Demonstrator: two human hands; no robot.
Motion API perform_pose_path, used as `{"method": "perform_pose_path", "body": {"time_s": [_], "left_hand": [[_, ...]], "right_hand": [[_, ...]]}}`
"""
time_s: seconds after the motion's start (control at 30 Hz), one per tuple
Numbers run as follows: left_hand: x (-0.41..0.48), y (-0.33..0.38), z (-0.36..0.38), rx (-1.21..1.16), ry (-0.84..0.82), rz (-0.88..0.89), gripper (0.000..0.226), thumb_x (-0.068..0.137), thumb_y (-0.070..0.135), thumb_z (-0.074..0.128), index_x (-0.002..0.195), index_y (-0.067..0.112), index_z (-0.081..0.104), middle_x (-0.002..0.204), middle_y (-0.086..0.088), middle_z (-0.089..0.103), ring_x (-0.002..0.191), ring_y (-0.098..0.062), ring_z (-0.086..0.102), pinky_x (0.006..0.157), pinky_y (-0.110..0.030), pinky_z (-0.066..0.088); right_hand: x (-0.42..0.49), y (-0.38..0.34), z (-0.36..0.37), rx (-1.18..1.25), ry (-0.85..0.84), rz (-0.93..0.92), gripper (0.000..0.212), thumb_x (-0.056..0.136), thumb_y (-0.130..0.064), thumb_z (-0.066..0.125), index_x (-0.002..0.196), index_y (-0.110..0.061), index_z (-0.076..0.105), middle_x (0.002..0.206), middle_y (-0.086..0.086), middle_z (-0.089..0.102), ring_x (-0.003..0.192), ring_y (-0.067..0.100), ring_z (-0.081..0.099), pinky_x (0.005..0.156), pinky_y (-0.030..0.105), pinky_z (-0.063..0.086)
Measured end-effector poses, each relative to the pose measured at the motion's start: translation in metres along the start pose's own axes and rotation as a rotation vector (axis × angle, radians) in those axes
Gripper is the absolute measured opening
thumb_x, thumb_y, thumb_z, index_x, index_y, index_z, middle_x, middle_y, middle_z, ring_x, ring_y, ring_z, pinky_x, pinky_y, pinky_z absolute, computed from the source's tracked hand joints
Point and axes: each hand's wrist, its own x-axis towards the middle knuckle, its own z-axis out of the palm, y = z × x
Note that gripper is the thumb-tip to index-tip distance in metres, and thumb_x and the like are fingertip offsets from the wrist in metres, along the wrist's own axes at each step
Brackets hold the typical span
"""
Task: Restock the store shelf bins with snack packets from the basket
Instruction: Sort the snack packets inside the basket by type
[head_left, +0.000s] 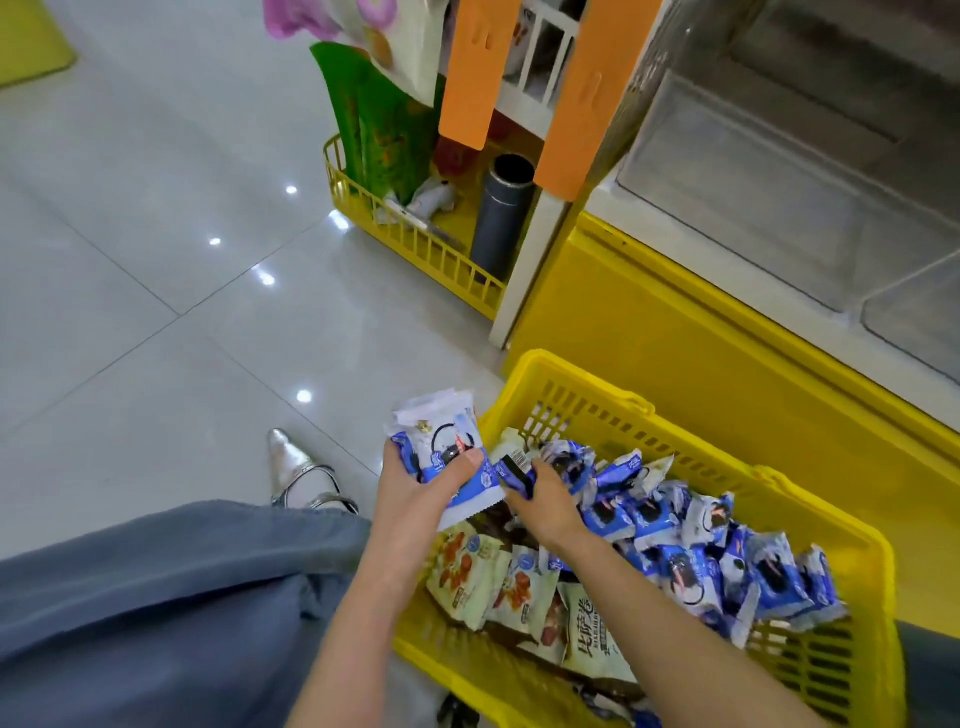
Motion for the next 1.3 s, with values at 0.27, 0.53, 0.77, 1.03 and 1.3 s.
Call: {"method": "perform_pose_path", "body": {"time_s": [0.27,0.53,0.77,1.03,1.3], "left_hand": [[0.007,0.011,-0.002,0.043,-0.029,-0.037,0.074,0.043,0.042,0.077,0.111,0.025,0.052,0.103,-0.003,0.071,0.089,-0.02,0.07,0.08,-0.043,0.056],[-0.004,-0.004,0.006,0.172,-0.07,-0.04,0.042,0.07,0.022,0.077,0.1,0.029,0.048,0.097,0.006,0.067,0.074,-0.001,0.068,0.055,-0.014,0.051],[-0.022,-0.026,0.064,0.391,-0.297,-0.083,0.057,0.073,0.033,0.076,0.118,0.039,0.04,0.112,0.024,0.054,0.096,0.011,0.057,0.076,-0.009,0.046],[-0.008,-0.079,0.198,0.764,-0.569,-0.196,0.098,0.076,0.047,0.07,0.146,0.015,0.009,0.153,-0.006,0.013,0.138,-0.025,0.024,0.105,-0.037,0.03],[-0.003,-0.142,0.269,1.153,-0.615,0.041,0.083,0.082,0.049,0.062,0.138,0.003,0.022,0.142,-0.013,0.028,0.132,-0.028,0.027,0.106,-0.038,0.032]], "right_hand": [[-0.007,-0.011,-0.003,0.162,0.14,-0.006,0.061,0.09,-0.032,0.061,0.137,-0.009,0.029,0.133,0.012,0.05,0.098,0.022,0.06,0.081,0.034,0.05],[-0.056,-0.007,-0.059,0.912,-0.095,0.142,0.03,0.1,-0.024,0.039,0.113,-0.004,0.057,0.095,0.011,0.073,0.082,0.024,0.069,0.073,0.037,0.058],[-0.112,0.031,-0.11,0.818,-0.122,0.017,0.019,0.084,-0.033,0.062,0.099,-0.031,0.051,0.086,-0.023,0.07,0.075,-0.002,0.068,0.059,0.015,0.052],[-0.115,0.129,-0.186,0.185,0.641,0.137,0.027,0.094,-0.018,0.054,0.113,0.001,0.054,0.095,0.012,0.06,0.082,0.032,0.058,0.059,0.034,0.034],[-0.1,0.178,-0.193,-0.16,0.46,0.226,0.032,0.101,-0.016,0.035,0.128,-0.002,0.043,0.129,0.017,0.047,0.117,0.031,0.045,0.091,0.034,0.034]]}}
